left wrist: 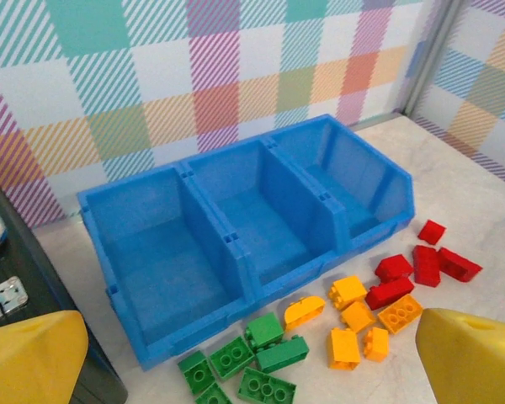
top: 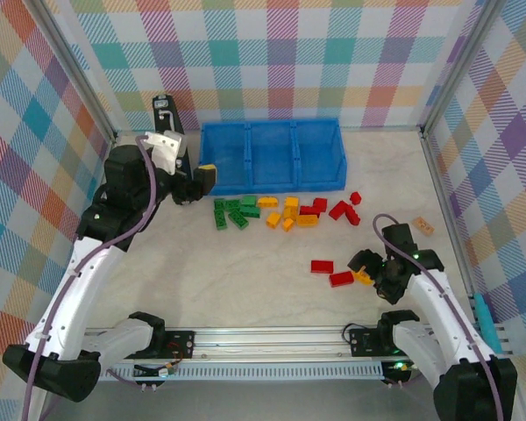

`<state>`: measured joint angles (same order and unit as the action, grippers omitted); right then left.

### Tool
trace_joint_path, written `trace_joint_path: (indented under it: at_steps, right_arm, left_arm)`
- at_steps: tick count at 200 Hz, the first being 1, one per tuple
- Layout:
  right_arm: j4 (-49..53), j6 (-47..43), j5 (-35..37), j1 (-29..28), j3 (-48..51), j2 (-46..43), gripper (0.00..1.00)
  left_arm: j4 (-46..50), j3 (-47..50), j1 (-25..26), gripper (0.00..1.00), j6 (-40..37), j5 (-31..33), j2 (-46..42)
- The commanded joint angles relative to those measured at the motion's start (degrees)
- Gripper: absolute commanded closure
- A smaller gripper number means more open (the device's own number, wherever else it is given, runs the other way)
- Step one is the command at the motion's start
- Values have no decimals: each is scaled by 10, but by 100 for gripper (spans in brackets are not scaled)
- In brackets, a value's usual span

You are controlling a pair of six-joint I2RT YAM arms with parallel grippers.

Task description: Sort the legos into containers by color

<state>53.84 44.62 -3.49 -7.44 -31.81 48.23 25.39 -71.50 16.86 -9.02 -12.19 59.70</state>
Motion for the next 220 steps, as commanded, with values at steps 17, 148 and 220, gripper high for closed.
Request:
trace_joint_path:
  at_steps: [17,148,220]
  right_arm:
    - [-26,11,25,-17,-3,30,3]
    - [-126,-25,55,-29,-36,211,16]
    - [-120,-64,69,-30,-71,247,52]
  left_arm:
    - [3,-6,5,0,-21,-33,-4]
    - [3,0,5,0,-29,-30,7]
    - [8,-1,5,0,-34,-26,9]
